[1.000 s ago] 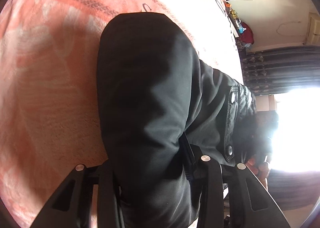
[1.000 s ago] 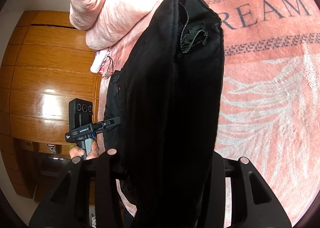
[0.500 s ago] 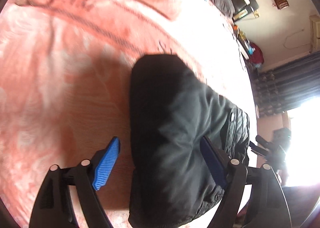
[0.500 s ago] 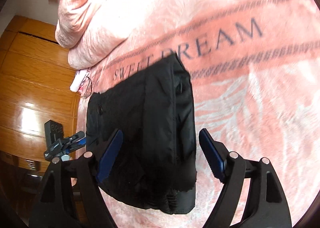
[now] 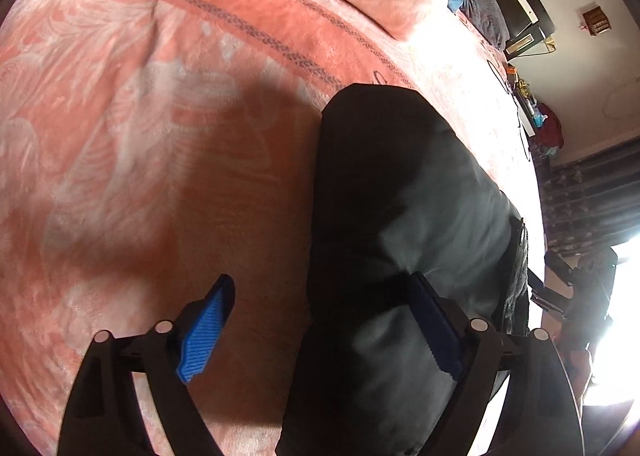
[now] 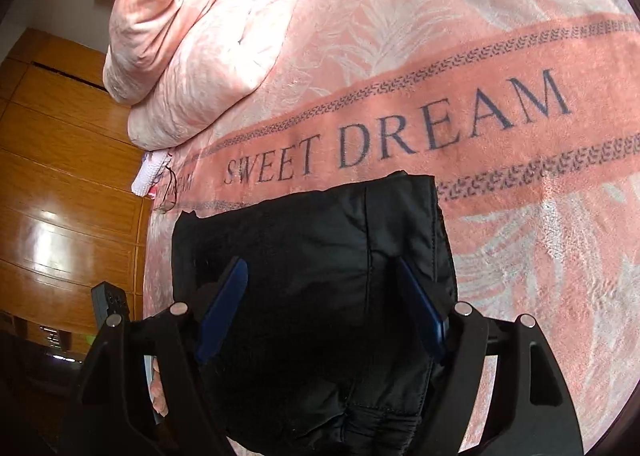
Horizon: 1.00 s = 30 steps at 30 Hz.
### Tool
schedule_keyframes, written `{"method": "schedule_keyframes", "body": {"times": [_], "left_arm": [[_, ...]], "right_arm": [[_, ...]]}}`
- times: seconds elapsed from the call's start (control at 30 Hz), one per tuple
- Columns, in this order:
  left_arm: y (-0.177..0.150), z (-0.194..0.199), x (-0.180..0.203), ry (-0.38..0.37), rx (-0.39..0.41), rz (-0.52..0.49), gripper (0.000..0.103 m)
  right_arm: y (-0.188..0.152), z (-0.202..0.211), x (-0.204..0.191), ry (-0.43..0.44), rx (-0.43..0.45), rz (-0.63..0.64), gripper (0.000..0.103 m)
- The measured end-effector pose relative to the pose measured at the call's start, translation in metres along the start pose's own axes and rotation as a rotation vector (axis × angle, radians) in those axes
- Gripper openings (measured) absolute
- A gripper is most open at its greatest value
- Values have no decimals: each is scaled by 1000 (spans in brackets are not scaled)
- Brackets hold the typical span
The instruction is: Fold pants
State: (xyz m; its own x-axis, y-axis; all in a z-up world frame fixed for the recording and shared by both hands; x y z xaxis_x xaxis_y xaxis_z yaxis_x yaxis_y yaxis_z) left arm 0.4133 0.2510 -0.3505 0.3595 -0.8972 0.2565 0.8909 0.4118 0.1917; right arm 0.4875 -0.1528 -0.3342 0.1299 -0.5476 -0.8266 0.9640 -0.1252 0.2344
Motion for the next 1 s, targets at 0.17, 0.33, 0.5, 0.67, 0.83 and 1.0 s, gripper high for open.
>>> {"method": "schedule_keyframes", "body": {"times": [0.17,0.33,0.5,0.67,0.83,1.0], "left_arm": [[-20,31,-2,-29,77,3,88],[-42,12,3,32,47,-23,89],[-43,13,1,13,25,34,90],[-70,65,5,-14,111,4,97],[-113,136,6,95,264,-64,99],[-166,200,14,267,403,-189,99]], "right_arm": [[-38,43,-45,148,59,38,78],[-80,34,-15,135,22,-58,79],[-80,39,-11,147,59,-122,77],[-104,85,-57,85,136,-4,86],[-157,135,-103,19,206,78,92],[-218,176,-145,-15,241,142,94]]}}
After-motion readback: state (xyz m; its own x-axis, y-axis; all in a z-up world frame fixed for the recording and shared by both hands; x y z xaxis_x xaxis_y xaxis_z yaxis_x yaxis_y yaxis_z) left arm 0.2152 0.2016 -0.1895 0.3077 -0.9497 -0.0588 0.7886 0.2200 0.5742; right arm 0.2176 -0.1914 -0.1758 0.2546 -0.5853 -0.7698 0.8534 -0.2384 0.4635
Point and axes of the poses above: each gripper's, at about its wrist camera, not at the fingertips, and z roughly against the way its jaws point, x to its right, y to its top, the point moved 8 cm from there along -z, roughly the way its jaws point, and after that the axes turned 15 degrees about y, right-handed, at the moved point
